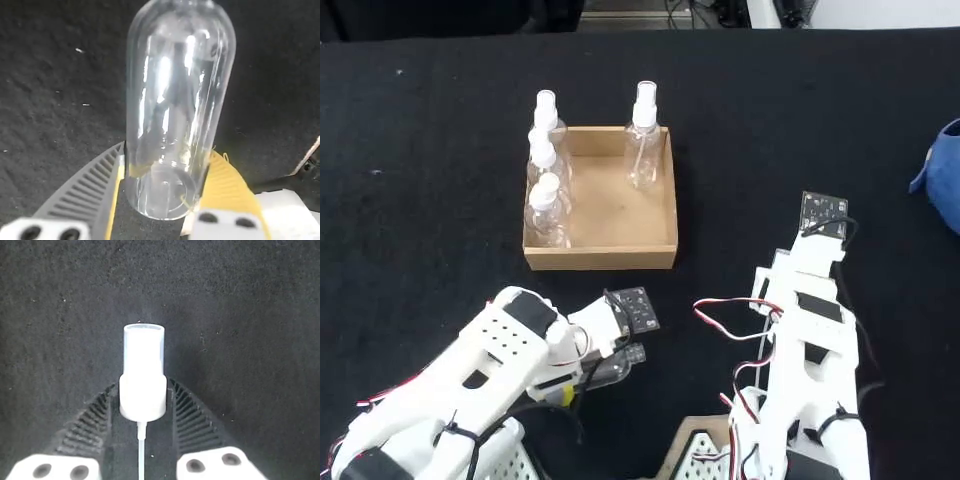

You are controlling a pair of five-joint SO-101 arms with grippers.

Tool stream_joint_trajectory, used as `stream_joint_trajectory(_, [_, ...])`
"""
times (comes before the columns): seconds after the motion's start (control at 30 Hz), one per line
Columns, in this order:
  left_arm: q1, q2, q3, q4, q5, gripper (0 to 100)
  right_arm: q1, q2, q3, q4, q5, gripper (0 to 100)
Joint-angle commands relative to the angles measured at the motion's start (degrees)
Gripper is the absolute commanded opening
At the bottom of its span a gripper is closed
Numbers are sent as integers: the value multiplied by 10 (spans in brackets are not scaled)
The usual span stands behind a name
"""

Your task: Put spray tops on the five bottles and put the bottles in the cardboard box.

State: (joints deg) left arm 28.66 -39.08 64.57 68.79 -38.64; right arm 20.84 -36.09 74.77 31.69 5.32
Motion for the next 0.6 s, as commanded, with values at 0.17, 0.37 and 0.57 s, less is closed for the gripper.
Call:
stream_joint_trajectory(0.17, [8,-9,-38,6,8,29,-3,-112,-65,133,-6,17])
stream_joint_trajectory(0.37, [7,-107,-33,25,8,29,-4,-238,-11,136,-4,17])
stream_joint_trajectory(0.57, [2,-240,-29,63,8,29,-7,-320,-18,201,-2,17])
